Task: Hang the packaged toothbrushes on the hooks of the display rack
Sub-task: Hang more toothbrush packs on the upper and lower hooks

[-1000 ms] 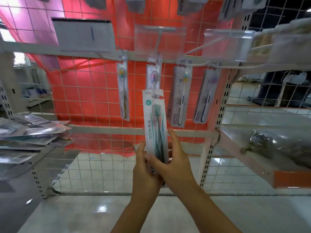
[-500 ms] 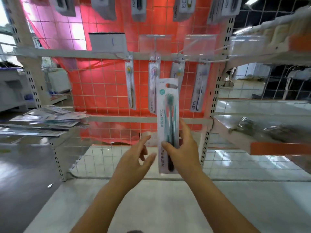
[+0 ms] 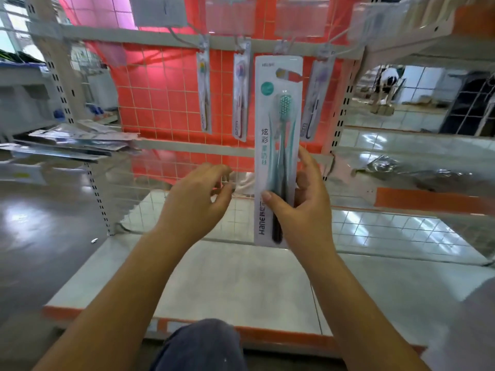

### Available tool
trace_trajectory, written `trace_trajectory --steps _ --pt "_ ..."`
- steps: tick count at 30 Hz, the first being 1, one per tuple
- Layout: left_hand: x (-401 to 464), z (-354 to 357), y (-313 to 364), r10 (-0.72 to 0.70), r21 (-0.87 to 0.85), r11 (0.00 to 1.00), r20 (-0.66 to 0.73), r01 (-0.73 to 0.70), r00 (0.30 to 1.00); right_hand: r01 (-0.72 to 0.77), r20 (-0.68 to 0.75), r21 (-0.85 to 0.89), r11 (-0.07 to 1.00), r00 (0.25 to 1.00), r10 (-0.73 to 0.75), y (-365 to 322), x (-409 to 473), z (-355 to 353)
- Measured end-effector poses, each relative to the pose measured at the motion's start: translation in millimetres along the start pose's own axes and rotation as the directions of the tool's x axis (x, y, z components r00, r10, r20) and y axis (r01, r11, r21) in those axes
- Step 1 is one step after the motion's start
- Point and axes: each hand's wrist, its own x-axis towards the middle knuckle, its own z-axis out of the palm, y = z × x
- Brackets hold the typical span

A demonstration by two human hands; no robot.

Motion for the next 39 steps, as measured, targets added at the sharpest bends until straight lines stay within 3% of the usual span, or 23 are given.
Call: trace_trajectory --steps 9,15,20,28,32,35,39 --pt "49.0 -15.0 -6.6 -0.044 0.024 0.999 0.092 0.042 0.995 -0.008 -0.016 0.056 0.998 1.0 0.009 -5.8 20.1 4.6" --pt "95.7 -36.6 -16.2 -0.118 -0.023 0.991 0.312 0.131 0.943 -0.084 0.018 0.005 0.996 0.996 0.084 -56.6 63.2 12.6" --pt "131.0 -83.4 14.7 -0.165 0.007 0.983 0.463 0.182 0.871 -0.214 0.059 0.012 0.977 0.975 0.213 -132.5 83.4 3.6" --pt "198.9 -191.5 104.7 -0.14 -0.045 0.982 0.475 0.182 0.869 -0.253 0.063 -0.001 0.967 0.965 0.253 -279.1 115.6 -34.8" --pt "222.7 -247.9 139.7 -0.13 0.041 0.991 0.47 0.126 0.873 -0.213 0.097 -0.049 0.976 0.971 0.216 -335.6 129.7 -45.1" --pt "233.0 -284.7 148.4 -0.076 0.095 0.995 0.454 0.037 0.887 -0.166 0.084 -0.066 0.984 0.982 0.172 -364.7 138.5 -40.8" --pt "247.0 -323.9 137.4 -0.097 0.149 0.988 0.448 0.033 0.889 -0.149 0.08 -0.062 0.987 0.985 0.154 -391.5 143.2 -23.3"
